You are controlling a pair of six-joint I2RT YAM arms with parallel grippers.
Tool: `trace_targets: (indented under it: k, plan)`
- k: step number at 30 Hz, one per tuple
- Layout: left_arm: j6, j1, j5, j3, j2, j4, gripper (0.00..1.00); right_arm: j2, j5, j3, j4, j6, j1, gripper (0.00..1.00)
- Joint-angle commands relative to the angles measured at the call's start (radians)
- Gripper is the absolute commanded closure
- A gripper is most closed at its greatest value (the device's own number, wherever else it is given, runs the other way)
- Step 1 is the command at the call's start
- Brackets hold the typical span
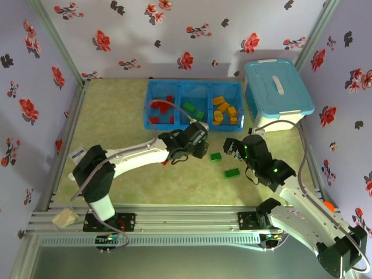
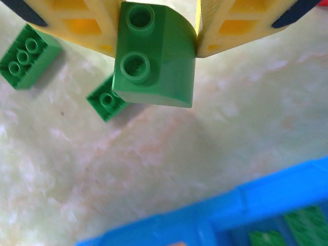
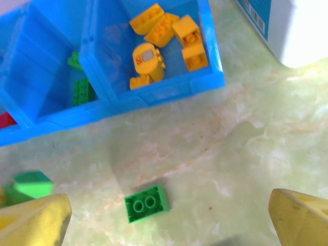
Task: Sort the legos into containers by color
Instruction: Place the lego in the container.
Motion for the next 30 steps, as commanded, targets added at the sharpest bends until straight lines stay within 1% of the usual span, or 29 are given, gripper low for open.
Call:
trace_targets:
  k: [1, 6, 9, 14, 21, 30]
  plan:
    - [0.044, 0.062, -0.026, -0.021, -0.042, -0.037, 0.65, -0.016, -0.022, -0.044, -0.033, 0.053, -0.004, 0.01]
    - [0.079, 0.168, -0.021, 0.025, -0.052, -0.049, 0.65, -0.03, -0.03, -0.08, -0.038, 0.074, -0.004, 0.01]
    - [0.098, 0.223, -0.003, 0.083, -0.022, -0.076, 0.65, -0.034, -0.045, -0.081, -0.04, 0.078, -0.004, 0.02]
    - [0.134, 0.286, 0.017, 0.189, 0.042, -0.111, 0.65, -0.034, -0.073, -0.091, -0.036, 0.085, -0.004, 0.02]
    - [0.159, 0.33, 0.055, 0.338, 0.141, -0.154, 0.64, -0.035, -0.093, -0.113, -0.046, 0.098, -0.004, 0.02]
    - [0.181, 0.352, 0.076, 0.562, 0.297, -0.235, 0.64, -0.052, -0.113, -0.106, -0.062, 0.106, -0.004, 0.02]
